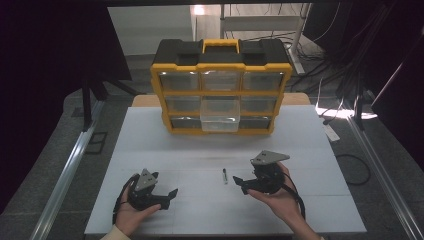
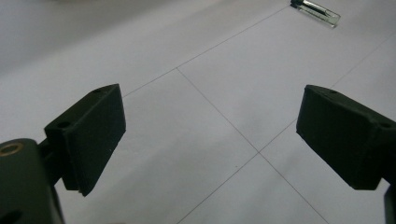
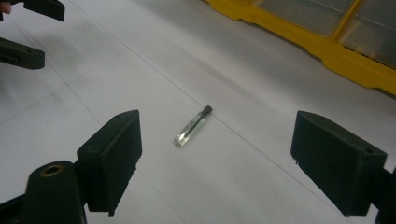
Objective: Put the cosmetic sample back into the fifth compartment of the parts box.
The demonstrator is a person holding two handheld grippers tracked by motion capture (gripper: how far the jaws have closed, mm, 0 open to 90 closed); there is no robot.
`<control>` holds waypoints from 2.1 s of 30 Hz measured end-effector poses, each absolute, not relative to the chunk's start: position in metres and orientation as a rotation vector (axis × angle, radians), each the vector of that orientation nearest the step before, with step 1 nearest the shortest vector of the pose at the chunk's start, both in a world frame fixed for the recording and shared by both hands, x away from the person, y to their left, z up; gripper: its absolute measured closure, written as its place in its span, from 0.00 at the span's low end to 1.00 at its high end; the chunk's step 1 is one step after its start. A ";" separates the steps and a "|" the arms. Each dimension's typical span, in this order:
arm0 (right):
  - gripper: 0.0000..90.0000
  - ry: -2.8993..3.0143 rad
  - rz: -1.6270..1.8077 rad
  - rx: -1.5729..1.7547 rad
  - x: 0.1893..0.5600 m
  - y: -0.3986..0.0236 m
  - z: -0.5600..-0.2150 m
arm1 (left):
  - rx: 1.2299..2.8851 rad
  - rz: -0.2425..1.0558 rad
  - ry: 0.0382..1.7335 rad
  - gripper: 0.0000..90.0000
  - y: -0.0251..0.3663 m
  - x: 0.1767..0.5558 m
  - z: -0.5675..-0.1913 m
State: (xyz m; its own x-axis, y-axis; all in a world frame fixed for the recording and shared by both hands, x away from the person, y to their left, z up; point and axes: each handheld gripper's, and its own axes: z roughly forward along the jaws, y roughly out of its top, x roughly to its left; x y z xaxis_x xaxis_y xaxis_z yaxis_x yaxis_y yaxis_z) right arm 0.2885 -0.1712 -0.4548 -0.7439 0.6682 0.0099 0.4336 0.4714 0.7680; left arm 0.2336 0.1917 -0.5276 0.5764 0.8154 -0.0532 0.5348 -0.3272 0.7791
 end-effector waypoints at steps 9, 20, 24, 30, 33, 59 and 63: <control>0.18 2.472 1.129 0.911 0.291 -0.147 -0.454 | 2.013 0.456 1.072 0.10 0.192 0.233 -0.527; 0.20 2.484 1.063 0.944 0.297 -0.126 -0.457 | 2.018 0.452 1.069 0.10 0.192 0.233 -0.527; 0.20 2.483 1.037 0.973 0.302 -0.123 -0.461 | 2.019 0.454 1.068 0.09 0.192 0.233 -0.527; 0.19 2.488 1.020 0.982 0.306 -0.118 -0.467 | 2.021 0.453 1.066 0.09 0.192 0.233 -0.527; 0.20 2.478 1.016 1.022 0.307 -0.117 -0.469 | 2.018 0.453 1.066 0.09 0.193 0.233 -0.527; 0.29 2.480 0.849 1.107 0.320 -0.100 -0.493 | 2.024 0.450 1.058 0.10 0.192 0.233 -0.528; 0.32 2.493 0.820 1.110 0.322 -0.097 -0.499 | 2.022 0.453 1.060 0.10 0.193 0.233 -0.527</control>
